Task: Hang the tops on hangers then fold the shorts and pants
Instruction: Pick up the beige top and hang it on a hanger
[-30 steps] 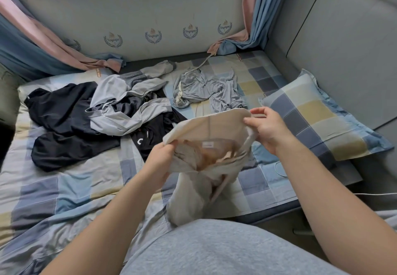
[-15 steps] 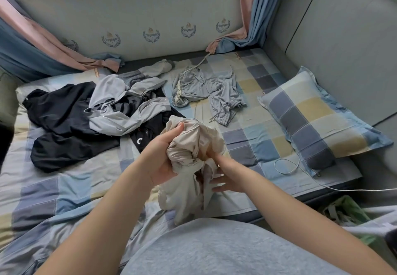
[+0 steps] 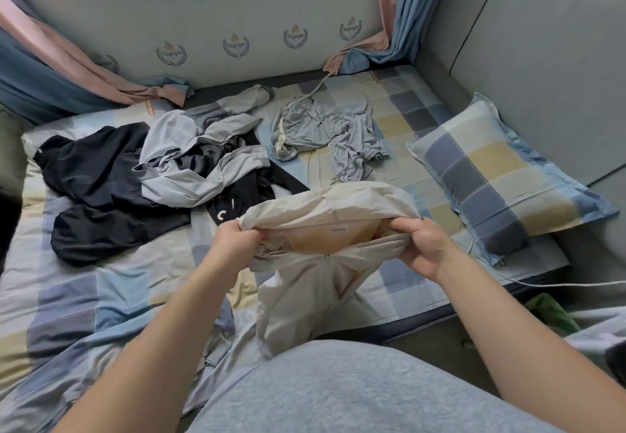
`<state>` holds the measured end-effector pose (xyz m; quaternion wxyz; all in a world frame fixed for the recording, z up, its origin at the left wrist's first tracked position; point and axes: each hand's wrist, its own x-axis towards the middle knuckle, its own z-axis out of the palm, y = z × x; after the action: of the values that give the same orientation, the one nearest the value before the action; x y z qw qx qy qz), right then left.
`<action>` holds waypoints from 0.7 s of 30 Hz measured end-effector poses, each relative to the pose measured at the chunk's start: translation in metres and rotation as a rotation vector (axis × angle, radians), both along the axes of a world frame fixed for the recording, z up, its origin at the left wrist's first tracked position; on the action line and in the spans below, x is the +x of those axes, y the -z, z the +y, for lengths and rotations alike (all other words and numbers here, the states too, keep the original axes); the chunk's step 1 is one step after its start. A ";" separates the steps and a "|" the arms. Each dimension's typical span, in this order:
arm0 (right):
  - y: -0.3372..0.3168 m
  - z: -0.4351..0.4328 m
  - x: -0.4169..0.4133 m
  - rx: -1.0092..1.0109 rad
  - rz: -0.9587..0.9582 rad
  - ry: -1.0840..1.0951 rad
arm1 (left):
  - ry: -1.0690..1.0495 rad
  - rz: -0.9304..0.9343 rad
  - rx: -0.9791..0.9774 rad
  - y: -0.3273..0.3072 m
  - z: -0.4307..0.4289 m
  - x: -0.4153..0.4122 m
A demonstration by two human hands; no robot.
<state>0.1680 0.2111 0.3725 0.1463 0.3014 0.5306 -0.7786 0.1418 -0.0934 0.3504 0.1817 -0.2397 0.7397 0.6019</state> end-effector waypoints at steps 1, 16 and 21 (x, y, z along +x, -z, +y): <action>-0.004 0.001 0.006 -0.026 0.030 -0.008 | -0.024 0.000 -0.052 0.007 0.003 -0.001; 0.029 -0.050 0.176 0.545 -0.144 0.485 | 0.245 -0.290 0.188 0.007 0.003 0.015; 0.053 -0.111 0.263 0.382 -0.244 0.797 | 0.511 -0.320 0.159 0.008 0.001 0.053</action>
<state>0.4310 0.1001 0.3198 -0.1615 0.5931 0.4860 -0.6213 0.1946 -0.0923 0.3429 0.4596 -0.1228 0.6887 0.5471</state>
